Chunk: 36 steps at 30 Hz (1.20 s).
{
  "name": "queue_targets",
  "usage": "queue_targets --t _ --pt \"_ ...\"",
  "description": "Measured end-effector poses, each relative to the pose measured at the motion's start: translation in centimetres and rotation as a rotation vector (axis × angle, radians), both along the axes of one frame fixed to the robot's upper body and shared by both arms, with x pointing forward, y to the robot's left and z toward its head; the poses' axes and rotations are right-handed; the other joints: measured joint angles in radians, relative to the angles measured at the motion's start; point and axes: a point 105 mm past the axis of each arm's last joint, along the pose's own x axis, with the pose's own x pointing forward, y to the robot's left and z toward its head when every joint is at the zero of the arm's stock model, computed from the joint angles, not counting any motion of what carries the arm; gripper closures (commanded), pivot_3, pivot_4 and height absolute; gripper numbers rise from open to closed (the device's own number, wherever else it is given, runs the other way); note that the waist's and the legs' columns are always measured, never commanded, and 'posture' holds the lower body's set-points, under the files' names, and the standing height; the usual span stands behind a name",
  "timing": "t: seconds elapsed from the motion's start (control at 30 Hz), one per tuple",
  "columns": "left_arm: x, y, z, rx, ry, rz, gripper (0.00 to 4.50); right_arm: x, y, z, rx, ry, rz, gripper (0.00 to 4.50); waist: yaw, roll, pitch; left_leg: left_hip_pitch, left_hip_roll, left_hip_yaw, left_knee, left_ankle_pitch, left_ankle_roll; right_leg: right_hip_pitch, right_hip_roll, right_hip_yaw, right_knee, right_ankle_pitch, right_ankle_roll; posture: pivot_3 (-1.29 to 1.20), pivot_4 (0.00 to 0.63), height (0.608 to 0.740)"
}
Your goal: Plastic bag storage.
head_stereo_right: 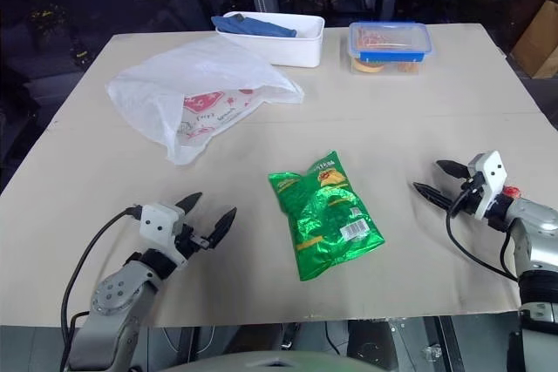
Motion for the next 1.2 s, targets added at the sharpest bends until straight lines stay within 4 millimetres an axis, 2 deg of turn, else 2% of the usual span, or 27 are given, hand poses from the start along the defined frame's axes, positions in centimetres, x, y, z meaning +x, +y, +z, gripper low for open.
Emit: queue_targets --t 0.87,0.97,1.07,1.2 --pt "0.3 -0.2 0.2 0.018 -0.024 -0.007 0.07 -0.3 -0.1 -0.1 0.002 -0.005 -0.009 0.00 0.002 0.000 0.000 0.000 0.000 0.002 0.000 0.000 0.000 0.000 0.000 0.001 0.000 0.000 0.000 0.00 0.150 0.740" --pt "0.7 0.0 1.5 0.003 -0.080 0.029 0.07 -0.2 0.9 0.7 0.010 -0.036 0.024 0.00 0.002 0.000 0.000 0.000 0.000 0.002 0.000 0.000 0.000 -0.001 0.000 0.001 0.000 0.000 0.000 0.00 0.150 0.740" --pt "1.6 0.8 3.9 0.001 -0.180 0.097 0.07 -0.1 2.3 1.9 0.022 -0.070 0.072 0.00 0.003 0.000 0.000 0.000 0.001 0.002 0.000 0.000 0.000 0.000 0.000 0.001 0.000 0.000 0.001 0.00 0.150 0.740" --pt "2.4 2.2 6.2 0.018 -0.274 0.191 0.07 -0.6 4.9 3.1 0.054 -0.094 0.145 0.00 0.003 -0.001 0.001 0.000 0.001 0.001 0.000 0.000 0.000 -0.001 0.000 0.001 0.000 0.000 0.001 0.00 0.150 0.740"
